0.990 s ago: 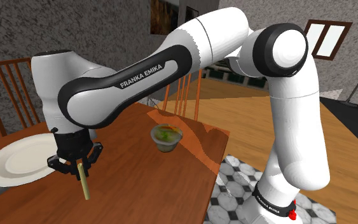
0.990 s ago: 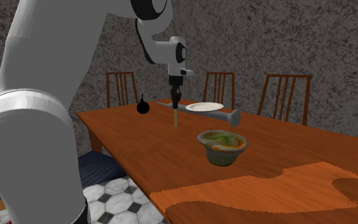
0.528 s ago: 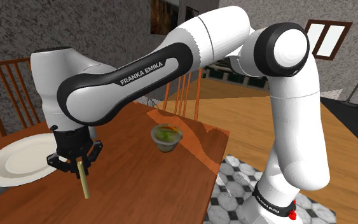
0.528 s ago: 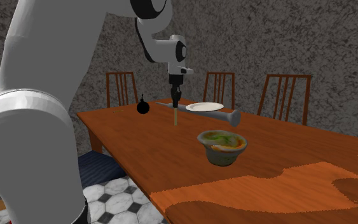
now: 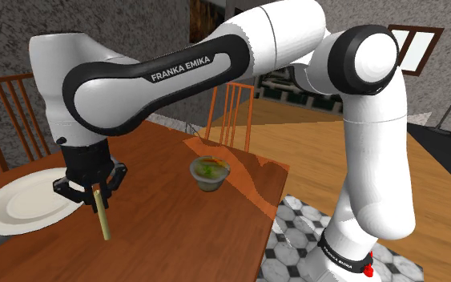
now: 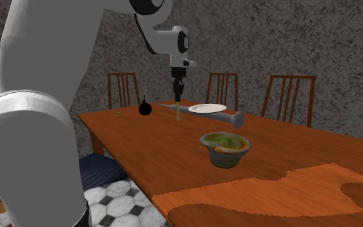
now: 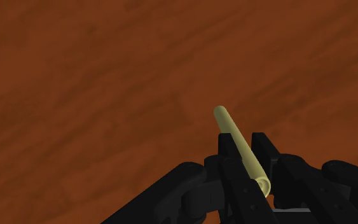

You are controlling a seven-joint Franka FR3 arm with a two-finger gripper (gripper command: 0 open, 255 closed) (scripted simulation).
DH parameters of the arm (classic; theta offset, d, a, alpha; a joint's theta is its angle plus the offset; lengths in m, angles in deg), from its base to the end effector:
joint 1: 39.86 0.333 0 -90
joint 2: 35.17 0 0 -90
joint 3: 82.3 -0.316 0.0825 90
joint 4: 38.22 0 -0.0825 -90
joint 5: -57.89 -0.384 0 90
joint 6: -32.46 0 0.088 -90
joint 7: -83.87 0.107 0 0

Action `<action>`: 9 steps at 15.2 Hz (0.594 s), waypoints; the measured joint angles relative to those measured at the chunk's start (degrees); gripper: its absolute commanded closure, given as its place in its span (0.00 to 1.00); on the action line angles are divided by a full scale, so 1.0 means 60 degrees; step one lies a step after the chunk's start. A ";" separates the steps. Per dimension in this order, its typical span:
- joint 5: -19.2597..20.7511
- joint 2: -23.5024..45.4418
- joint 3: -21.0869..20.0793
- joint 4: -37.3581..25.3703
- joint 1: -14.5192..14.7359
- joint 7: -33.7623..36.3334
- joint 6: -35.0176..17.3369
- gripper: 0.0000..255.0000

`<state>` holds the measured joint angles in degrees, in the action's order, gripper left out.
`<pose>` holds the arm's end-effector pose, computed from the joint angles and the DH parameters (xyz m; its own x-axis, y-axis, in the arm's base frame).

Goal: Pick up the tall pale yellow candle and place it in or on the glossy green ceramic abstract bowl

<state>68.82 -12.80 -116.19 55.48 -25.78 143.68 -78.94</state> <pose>0.4773 0.4465 0.4217 0.9850 -0.1681 -0.0378 -0.1686 -0.9856 -0.0091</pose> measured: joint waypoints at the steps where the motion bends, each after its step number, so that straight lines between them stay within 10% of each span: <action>1: -0.0027 -0.0037 -0.0014 -0.0102 0.0002 -0.0011 0.0134 1.00; 9: -0.0169 -0.0236 -0.0096 -0.0873 0.0036 -0.0072 0.1066 1.00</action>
<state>67.81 -14.22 -116.76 50.24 -25.57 143.25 -72.54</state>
